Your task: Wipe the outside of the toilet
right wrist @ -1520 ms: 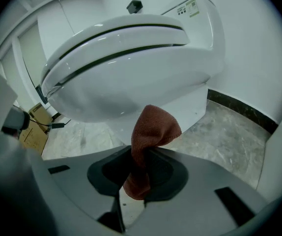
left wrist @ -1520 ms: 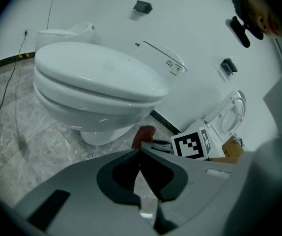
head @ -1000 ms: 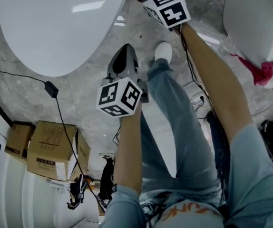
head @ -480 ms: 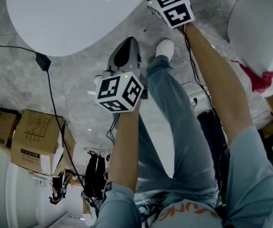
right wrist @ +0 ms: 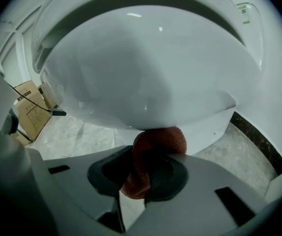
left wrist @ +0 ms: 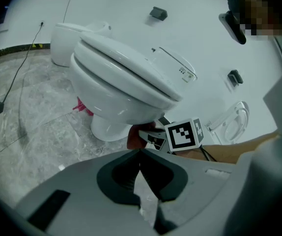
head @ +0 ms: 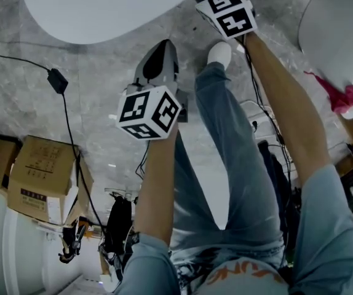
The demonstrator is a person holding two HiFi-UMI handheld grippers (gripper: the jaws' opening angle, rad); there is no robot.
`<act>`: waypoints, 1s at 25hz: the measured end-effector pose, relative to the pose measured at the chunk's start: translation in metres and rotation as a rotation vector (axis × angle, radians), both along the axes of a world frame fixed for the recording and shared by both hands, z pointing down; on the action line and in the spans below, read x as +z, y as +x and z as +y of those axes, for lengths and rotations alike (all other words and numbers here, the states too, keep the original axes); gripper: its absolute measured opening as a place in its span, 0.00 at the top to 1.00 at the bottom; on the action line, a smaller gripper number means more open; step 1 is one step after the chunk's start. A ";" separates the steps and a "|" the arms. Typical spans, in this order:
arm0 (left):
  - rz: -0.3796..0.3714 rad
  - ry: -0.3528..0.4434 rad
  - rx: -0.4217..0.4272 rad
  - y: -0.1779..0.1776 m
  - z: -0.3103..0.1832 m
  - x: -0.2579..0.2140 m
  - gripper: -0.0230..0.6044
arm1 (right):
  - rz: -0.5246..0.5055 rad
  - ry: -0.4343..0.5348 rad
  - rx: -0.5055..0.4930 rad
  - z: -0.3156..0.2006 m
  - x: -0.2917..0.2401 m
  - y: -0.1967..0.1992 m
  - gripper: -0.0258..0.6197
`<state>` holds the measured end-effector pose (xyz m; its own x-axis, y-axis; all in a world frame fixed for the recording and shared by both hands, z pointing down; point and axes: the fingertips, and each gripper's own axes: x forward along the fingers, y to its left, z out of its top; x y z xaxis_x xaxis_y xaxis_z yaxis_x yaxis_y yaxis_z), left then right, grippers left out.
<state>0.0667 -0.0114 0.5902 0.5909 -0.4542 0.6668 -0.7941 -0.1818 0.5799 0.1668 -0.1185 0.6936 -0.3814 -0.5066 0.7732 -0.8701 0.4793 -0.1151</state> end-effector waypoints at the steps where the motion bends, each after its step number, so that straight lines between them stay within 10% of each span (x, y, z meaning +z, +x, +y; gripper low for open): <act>1: 0.001 0.001 -0.009 -0.006 0.000 0.000 0.97 | 0.000 -0.002 -0.001 0.002 -0.001 -0.005 0.85; 25: 0.013 0.044 -0.079 -0.144 0.019 -0.042 0.97 | -0.050 -0.091 0.093 0.041 -0.012 -0.138 0.85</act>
